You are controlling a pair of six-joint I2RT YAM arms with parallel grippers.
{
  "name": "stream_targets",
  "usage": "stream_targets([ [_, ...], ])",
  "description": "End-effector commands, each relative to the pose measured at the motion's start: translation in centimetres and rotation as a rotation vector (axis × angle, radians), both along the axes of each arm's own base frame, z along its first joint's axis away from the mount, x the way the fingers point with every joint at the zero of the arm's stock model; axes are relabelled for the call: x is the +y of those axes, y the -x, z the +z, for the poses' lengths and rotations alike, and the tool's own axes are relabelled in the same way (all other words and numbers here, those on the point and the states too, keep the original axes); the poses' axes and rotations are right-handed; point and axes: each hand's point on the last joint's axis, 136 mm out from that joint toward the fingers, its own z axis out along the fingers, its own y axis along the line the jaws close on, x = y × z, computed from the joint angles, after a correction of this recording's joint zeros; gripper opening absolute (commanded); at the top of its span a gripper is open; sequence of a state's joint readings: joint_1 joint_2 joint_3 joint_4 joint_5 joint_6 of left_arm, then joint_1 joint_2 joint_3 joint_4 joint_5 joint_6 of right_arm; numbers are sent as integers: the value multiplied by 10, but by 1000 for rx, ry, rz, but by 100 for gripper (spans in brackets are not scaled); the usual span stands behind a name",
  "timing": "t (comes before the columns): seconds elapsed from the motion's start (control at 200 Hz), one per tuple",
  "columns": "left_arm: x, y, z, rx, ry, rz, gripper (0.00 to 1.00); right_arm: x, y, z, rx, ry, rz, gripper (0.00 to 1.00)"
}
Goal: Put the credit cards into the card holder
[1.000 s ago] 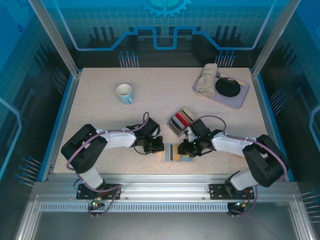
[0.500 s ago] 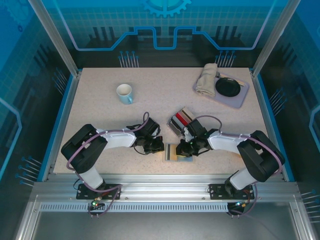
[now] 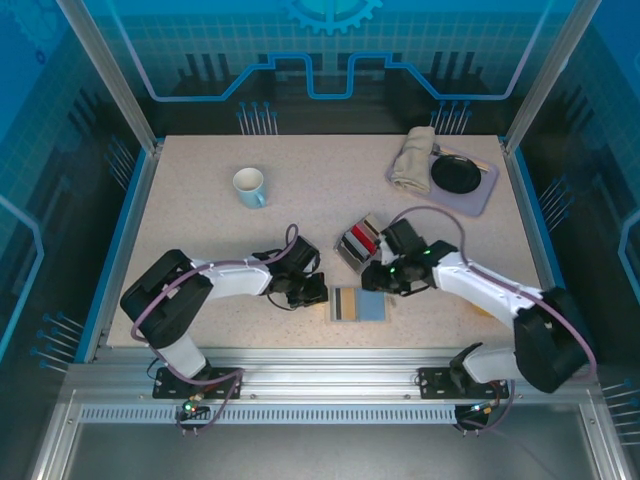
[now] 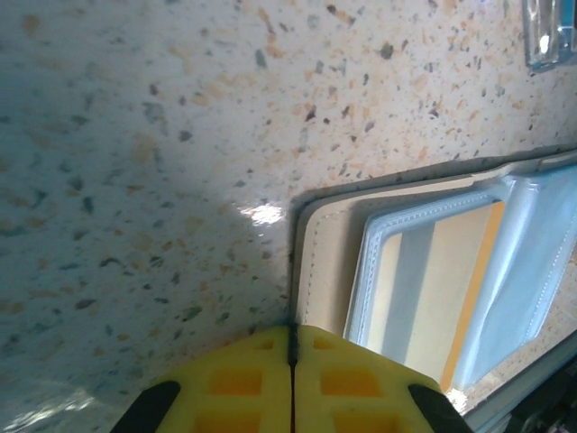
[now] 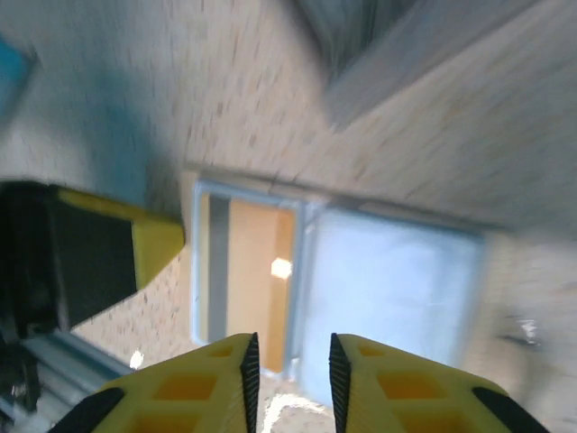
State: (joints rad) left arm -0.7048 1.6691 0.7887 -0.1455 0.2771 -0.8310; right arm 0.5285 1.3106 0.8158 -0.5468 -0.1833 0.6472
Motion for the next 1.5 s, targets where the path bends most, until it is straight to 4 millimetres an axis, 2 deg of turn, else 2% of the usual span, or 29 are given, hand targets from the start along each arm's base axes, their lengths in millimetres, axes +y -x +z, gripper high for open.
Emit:
stream_targets([
  [0.0, 15, 5, -1, -8, -65, 11, 8, -46, -9, 14, -54, 143, -20, 33],
  [0.135, 16, 3, 4, -24, -71, 14, 11, -47, -33, 38, -122, 156, 25, 41],
  [0.285, 16, -2, 14, -48, -73, 22, 18, -36, -54, 45, -156, 205, 114, 43],
  [0.395, 13, -12, 26, -73, -56, 34, 22, -24, -66, 39, -158, 253, 200, 39],
  [0.455, 10, -20, 32, -86, -39, 52, 25, -16, -72, 35, -155, 280, 246, 33],
  [0.56, 5, -38, 41, -92, 17, 109, 29, -4, -83, 26, -158, 337, 307, 31],
  [0.735, 1, -68, 49, -76, 131, 214, 31, -2, -106, 14, -179, 474, 348, 30],
  [0.88, -2, -84, 53, -71, 162, 246, 32, -1, -121, 9, -192, 548, 376, 30],
  [1.065, -5, -93, 51, -61, 170, 263, 33, 5, -128, 3, -195, 603, 419, 31],
  [1.496, -6, -97, 41, -37, 186, 287, 33, 5, -136, -17, -202, 770, 475, 32],
])
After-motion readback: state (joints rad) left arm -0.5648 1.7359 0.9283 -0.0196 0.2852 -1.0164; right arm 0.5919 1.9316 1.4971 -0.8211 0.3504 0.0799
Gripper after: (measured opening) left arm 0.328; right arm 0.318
